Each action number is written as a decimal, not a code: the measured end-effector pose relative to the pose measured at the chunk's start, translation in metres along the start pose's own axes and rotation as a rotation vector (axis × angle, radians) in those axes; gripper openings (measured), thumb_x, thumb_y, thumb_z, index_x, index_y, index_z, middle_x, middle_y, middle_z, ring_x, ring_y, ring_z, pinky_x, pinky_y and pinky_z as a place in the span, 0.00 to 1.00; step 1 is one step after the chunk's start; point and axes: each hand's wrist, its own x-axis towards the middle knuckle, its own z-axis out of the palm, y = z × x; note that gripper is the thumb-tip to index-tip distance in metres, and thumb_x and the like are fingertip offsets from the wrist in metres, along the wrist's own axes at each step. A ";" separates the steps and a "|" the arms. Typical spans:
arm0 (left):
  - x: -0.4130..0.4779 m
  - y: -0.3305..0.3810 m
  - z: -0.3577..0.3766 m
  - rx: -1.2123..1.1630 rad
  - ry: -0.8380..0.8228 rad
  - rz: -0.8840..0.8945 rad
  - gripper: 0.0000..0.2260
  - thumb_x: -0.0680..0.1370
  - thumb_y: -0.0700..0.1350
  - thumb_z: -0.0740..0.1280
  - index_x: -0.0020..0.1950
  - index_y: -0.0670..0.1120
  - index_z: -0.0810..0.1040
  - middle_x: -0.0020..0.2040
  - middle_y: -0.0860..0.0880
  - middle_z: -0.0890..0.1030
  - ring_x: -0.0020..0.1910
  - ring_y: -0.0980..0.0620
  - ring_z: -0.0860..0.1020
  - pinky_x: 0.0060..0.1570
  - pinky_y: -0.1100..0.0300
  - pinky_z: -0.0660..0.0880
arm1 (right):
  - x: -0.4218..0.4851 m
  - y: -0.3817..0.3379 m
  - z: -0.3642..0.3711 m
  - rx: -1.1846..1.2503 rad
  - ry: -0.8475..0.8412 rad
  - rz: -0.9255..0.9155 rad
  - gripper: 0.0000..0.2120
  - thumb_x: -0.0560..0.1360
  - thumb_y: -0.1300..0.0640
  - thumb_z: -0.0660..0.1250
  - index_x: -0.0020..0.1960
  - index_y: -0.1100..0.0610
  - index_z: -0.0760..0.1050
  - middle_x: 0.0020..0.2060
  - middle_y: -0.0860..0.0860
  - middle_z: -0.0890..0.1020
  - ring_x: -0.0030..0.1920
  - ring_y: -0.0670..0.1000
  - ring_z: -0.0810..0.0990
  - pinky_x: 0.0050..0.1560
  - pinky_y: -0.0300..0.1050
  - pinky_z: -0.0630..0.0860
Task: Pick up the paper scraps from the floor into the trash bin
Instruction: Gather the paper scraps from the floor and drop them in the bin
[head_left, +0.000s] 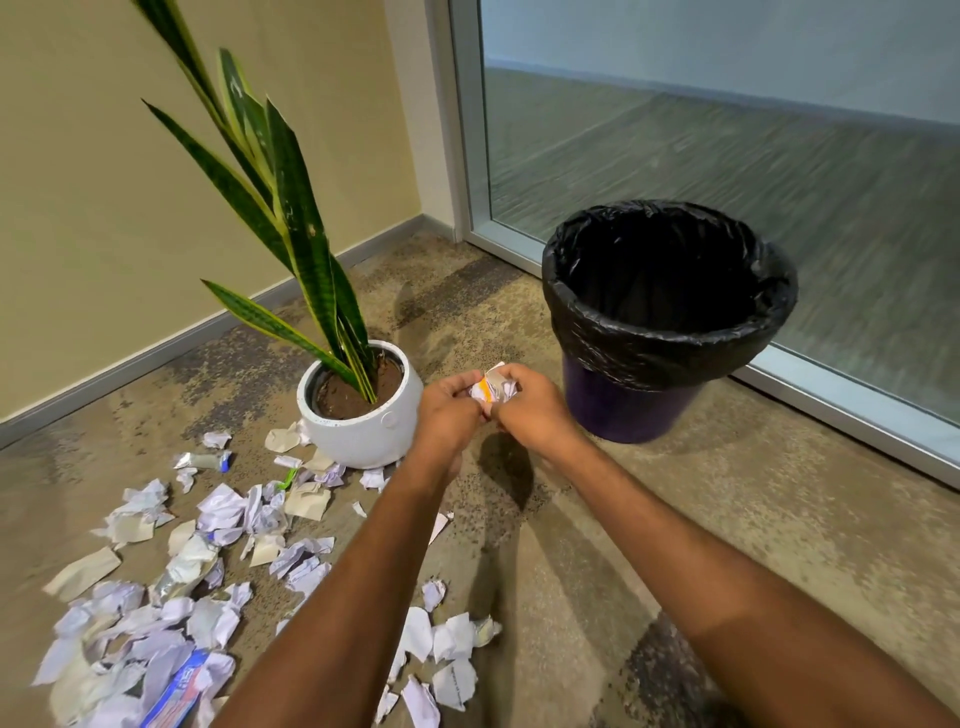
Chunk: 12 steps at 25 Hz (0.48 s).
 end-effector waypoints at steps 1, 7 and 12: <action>-0.003 0.010 0.002 -0.018 0.020 0.018 0.24 0.74 0.24 0.68 0.69 0.38 0.80 0.55 0.40 0.88 0.48 0.47 0.86 0.41 0.59 0.83 | -0.002 -0.010 -0.005 0.014 0.023 -0.026 0.15 0.71 0.59 0.80 0.56 0.49 0.83 0.45 0.48 0.87 0.43 0.51 0.84 0.42 0.50 0.82; -0.032 0.073 0.020 -0.115 0.019 0.134 0.21 0.76 0.24 0.68 0.67 0.38 0.81 0.57 0.40 0.87 0.49 0.48 0.87 0.40 0.63 0.83 | -0.016 -0.063 -0.046 0.108 0.134 -0.099 0.15 0.73 0.60 0.78 0.55 0.45 0.83 0.47 0.46 0.87 0.50 0.54 0.87 0.52 0.61 0.86; -0.047 0.104 0.050 -0.165 -0.059 0.206 0.21 0.77 0.25 0.69 0.69 0.38 0.80 0.55 0.42 0.87 0.45 0.53 0.85 0.42 0.64 0.82 | -0.016 -0.083 -0.086 0.270 0.182 -0.085 0.26 0.65 0.66 0.75 0.60 0.46 0.83 0.51 0.50 0.88 0.54 0.56 0.88 0.53 0.61 0.87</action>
